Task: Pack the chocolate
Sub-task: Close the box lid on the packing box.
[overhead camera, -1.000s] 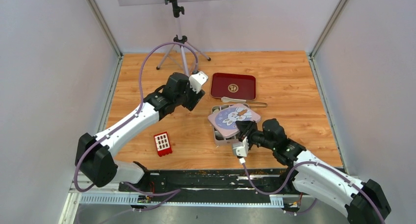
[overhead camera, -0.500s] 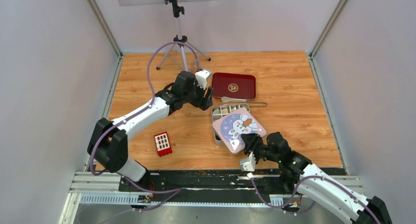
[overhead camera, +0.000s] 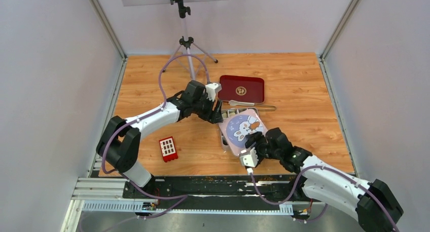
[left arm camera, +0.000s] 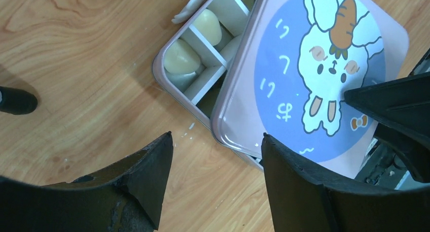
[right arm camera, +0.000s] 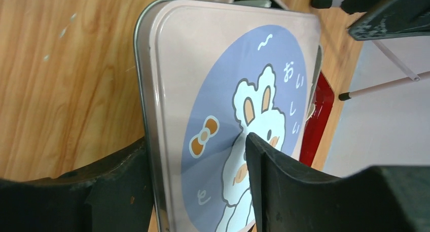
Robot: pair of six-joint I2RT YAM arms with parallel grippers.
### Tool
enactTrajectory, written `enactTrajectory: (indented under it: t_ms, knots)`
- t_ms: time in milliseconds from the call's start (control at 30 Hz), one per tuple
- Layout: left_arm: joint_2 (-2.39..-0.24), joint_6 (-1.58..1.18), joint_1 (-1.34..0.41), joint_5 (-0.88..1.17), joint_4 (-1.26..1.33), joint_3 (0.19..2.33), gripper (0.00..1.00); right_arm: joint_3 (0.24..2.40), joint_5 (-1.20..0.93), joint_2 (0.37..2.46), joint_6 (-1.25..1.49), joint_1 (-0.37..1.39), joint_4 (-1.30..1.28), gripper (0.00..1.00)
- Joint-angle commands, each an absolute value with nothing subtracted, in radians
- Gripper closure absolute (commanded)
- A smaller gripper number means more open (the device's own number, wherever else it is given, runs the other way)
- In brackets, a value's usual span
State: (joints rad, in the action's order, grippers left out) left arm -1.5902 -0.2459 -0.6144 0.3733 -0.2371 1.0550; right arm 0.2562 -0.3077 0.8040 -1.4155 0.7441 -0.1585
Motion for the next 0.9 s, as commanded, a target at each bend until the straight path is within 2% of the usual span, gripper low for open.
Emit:
enactTrajectory:
  t_ms: [0, 167, 267, 467, 667, 867]
  knots:
    - [-1.593, -0.261, -0.607, 0.365, -0.255, 1.052, 0.28, 0.388, -0.371, 0.883, -1.259, 0.750, -0.132, 0.39]
    - [-1.614, -0.282, -0.600, 0.333, -0.261, 1.052, 0.28, 0.436, -0.438, 0.975, -1.175, 0.749, -0.162, 0.34]
    - [-1.622, -0.297, -0.597, 0.347, -0.260, 1.058, 0.28, 0.440, -0.449, 0.976, -1.041, 0.749, -0.120, 0.26]
    - [-1.629, -0.319, -0.594, 0.387, -0.257, 1.042, 0.30, 0.528, -0.480, 0.951, -0.989, 0.739, -0.381, 0.13]
    - [-1.616, -0.344, -0.584, 0.436, -0.255, 1.016, 0.36, 0.663, -0.499, 0.836, -0.947, 0.692, -0.636, 0.12]
    - [-1.572, -0.337, -0.541, 0.509, -0.305, 1.007, 0.30, 0.801, -0.574, 0.831, -0.793, 0.556, -0.771, 0.13]
